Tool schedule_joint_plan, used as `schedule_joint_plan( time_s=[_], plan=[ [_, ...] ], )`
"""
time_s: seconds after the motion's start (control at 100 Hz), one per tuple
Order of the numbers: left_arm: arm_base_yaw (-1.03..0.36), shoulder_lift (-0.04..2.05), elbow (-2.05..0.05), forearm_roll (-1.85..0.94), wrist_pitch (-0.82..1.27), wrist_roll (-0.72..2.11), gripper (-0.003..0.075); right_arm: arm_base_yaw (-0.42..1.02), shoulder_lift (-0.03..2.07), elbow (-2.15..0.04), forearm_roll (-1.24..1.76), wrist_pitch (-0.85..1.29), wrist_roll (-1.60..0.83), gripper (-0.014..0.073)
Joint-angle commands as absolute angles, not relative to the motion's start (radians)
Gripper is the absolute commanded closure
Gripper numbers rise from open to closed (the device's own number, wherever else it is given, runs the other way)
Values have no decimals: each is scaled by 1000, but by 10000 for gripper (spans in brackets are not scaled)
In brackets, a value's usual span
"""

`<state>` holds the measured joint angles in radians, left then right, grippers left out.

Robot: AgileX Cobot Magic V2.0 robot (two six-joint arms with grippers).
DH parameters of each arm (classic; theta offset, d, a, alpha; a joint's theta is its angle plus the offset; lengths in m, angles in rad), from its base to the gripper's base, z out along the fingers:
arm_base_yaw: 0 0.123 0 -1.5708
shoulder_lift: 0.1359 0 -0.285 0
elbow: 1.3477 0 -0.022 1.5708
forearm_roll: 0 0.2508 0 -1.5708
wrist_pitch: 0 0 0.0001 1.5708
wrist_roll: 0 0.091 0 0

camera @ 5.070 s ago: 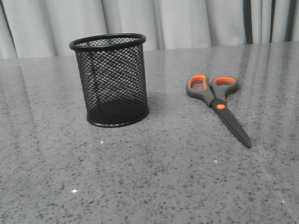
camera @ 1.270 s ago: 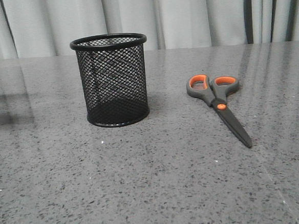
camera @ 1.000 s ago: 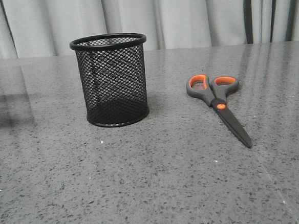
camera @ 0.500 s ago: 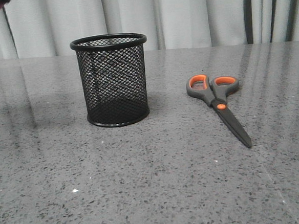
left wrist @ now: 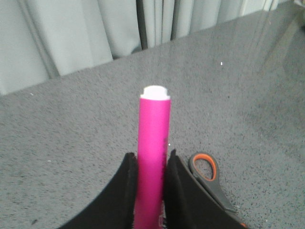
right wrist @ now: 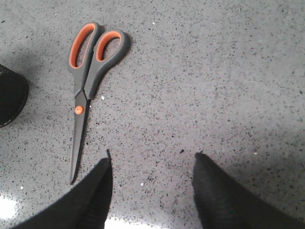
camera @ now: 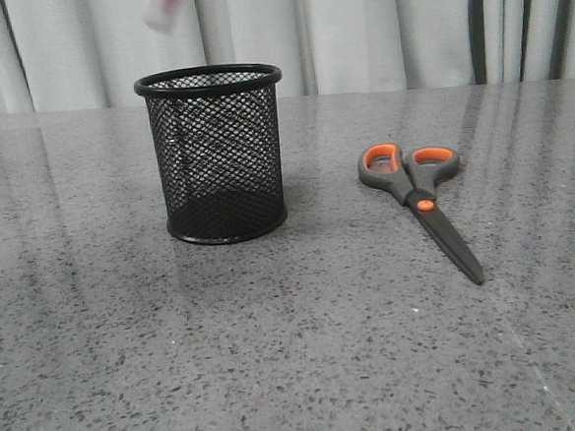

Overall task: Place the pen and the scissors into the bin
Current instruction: 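Lift the pink marker upright with the left gripper toward the mesh cup, then lower the marker into the mesh cup and open the left gripper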

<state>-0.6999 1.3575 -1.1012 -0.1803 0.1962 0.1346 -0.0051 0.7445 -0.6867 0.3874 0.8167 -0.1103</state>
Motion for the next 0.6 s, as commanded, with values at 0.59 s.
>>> schedule_joint_plan(
  time_s=[0.59],
  plan=[
    [-712, 1447, -1112, -139, 139, 132, 742, -6, 749, -720, 396, 786, -119, 250]
  ],
)
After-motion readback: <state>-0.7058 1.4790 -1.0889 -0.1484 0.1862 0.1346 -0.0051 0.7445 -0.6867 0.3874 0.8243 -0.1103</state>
